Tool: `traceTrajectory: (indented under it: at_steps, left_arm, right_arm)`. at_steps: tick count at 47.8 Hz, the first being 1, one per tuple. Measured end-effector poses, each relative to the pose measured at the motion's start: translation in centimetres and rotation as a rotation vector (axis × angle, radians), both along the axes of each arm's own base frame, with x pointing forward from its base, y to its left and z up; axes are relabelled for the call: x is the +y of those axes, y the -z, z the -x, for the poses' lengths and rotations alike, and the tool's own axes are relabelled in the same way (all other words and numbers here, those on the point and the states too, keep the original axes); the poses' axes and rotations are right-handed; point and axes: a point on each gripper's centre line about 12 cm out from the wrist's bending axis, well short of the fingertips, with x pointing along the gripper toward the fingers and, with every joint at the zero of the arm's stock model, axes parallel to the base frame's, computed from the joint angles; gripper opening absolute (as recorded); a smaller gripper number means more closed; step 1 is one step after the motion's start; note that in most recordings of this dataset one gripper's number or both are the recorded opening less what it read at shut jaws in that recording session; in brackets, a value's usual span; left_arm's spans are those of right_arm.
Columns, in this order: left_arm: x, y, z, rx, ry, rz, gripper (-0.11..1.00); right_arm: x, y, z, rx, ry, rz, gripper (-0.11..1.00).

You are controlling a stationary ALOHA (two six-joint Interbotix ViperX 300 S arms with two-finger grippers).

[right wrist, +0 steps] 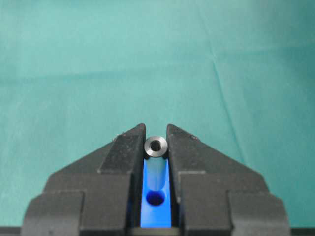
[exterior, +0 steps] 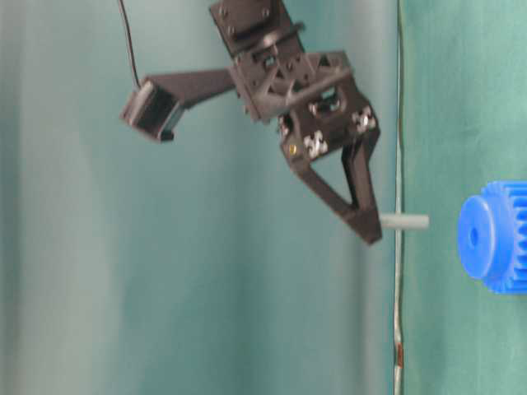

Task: Insert the shaft placed at a random location into the center hole of the medium gear at another random location.
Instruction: 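Align the shaft over the gear's center hole and lower it in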

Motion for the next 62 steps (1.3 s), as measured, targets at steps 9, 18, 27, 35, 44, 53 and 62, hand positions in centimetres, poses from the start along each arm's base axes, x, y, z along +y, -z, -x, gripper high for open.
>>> traceTrajectory:
  at_steps: [9,18,27,35,44,53,62]
  left_arm:
    - [0.0,-0.1,0.0,-0.002,0.0,0.0,0.0]
    - [0.0,-0.1,0.0,-0.002,0.0,-0.002,0.0]
    - [0.0,0.0,0.0,0.002,0.0,0.002,0.0]
    - [0.0,0.0,0.0,0.0,0.0,0.002,0.0]
    - [0.0,0.0,0.0,0.002,0.0,0.002,0.0]
    - [0.0,0.1,0.0,0.005,0.0,0.002,0.0]
    - [0.0,0.0,0.0,0.006,0.0,0.002,0.0]
  right_arm:
    - [0.1,0.1,-0.5,0.004,-0.003,-0.002,0.14]
    - [0.1,0.3,-0.6,0.007,-0.002,-0.002,0.14]
    - [0.1,1.2,-0.6,0.029,-0.002,-0.005,0.14]
    - [0.0,2.2,-0.7,0.05,-0.002,-0.007,0.14]
    - [0.0,3.3,-0.8,0.064,0.0,-0.008,0.14]
    - [-0.1,4.1,-0.9,0.074,0.001,-0.01,0.14]
    - [-0.1,4.8,-0.8,0.091,0.003,-0.012,0.14]
